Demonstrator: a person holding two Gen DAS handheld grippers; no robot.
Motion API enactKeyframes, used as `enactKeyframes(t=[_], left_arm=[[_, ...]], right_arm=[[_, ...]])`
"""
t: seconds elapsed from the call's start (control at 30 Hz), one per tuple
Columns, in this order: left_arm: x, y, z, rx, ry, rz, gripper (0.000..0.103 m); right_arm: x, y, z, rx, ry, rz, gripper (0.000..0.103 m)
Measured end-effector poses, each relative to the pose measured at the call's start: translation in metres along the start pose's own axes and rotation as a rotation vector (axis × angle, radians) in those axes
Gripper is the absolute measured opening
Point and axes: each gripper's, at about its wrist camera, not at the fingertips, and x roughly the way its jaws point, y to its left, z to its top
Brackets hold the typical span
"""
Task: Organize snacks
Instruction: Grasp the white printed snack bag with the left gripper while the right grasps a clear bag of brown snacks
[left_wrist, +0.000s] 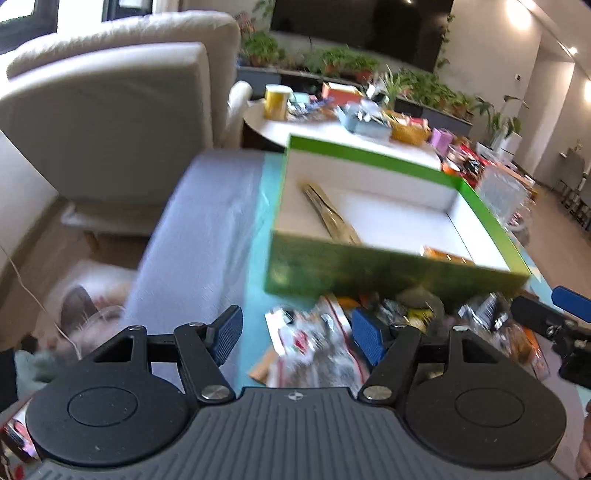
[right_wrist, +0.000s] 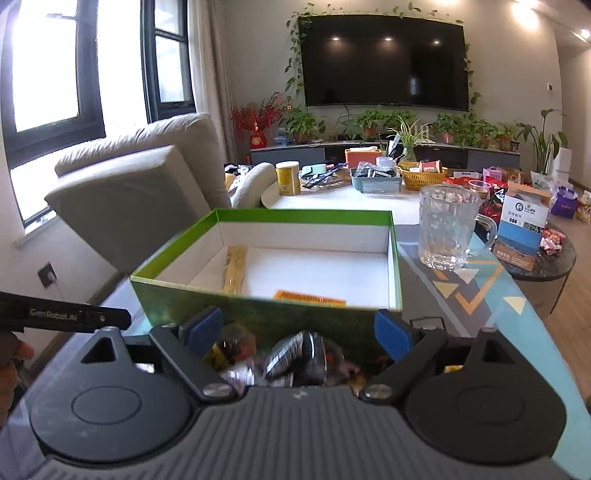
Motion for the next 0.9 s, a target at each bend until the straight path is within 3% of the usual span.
enactKeyframes(t=[0.27, 0.43, 0.63, 0.73, 0.9], left_arm=[[0.013, -0.022, -0.021, 0.131, 0.025, 0.059, 0.063], [0.02, -0.023, -0.02, 0.118, 0.034, 0.084, 0.063], [0.025, -0.027, -0.018, 0.137, 0.028, 0.109, 0.063], [0.03, -0.026, -0.02, 0.127, 0.053, 0.068, 0.06], [0.024, -0.022, -0.027, 0.121, 0.012, 0.04, 0.057]], right_arm=[[-0.015, 0.006, -0.026, -0.117, 0.025, 0.037, 0.051], [-0.011, 0.012, -0.04, -0.131, 0.08, 0.061, 0.051], [-0.004, 0.019, -0.036, -0.122, 0.067, 0.07, 0.051], [0.004, 0.02, -0.034, -0.11, 0.07, 0.061, 0.051], [0.014, 0.023, -0.037, -0.118, 0.084, 0.051, 0.051]])
